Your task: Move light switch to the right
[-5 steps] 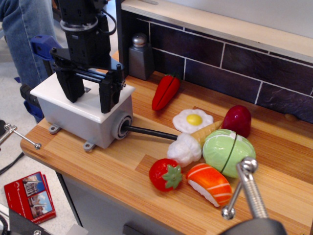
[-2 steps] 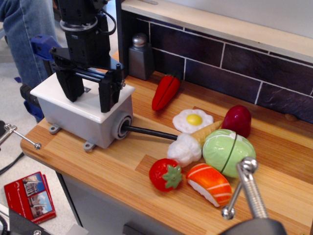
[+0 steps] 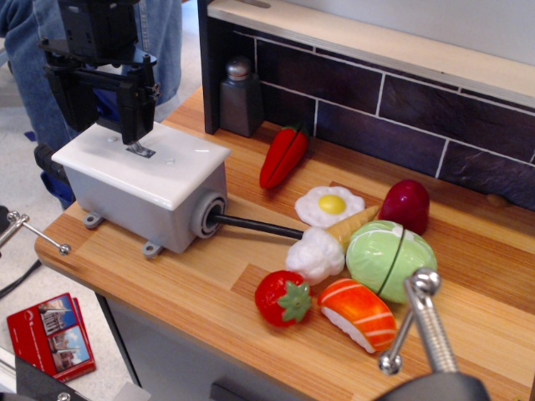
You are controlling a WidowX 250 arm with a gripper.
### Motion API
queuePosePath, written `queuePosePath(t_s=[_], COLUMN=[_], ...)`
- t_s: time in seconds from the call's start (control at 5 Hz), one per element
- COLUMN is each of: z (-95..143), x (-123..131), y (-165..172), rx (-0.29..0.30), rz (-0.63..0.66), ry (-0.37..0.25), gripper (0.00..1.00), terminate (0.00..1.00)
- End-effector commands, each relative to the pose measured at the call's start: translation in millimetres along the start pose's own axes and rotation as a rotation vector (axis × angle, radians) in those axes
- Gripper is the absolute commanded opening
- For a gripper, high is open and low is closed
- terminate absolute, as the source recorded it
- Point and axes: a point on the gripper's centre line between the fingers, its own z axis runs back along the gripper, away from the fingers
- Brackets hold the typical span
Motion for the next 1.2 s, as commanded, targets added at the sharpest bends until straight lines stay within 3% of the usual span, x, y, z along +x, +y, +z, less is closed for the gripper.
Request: queuePosePath(t_s=[0.0,0.4,1.0], z=[-1.4,-15.2,-19.8], x=[7.5,5.7,6.0], y=[4.4,-23.2,-71.2], rx=[0.024,-0.025,0.004], rz=[-0.013,-0.014,-0.028], ry=[-0.055,-0.115,-0.153], gripper=[1.0,1.0,1.0], terminate=[0.0,0.0,0.0])
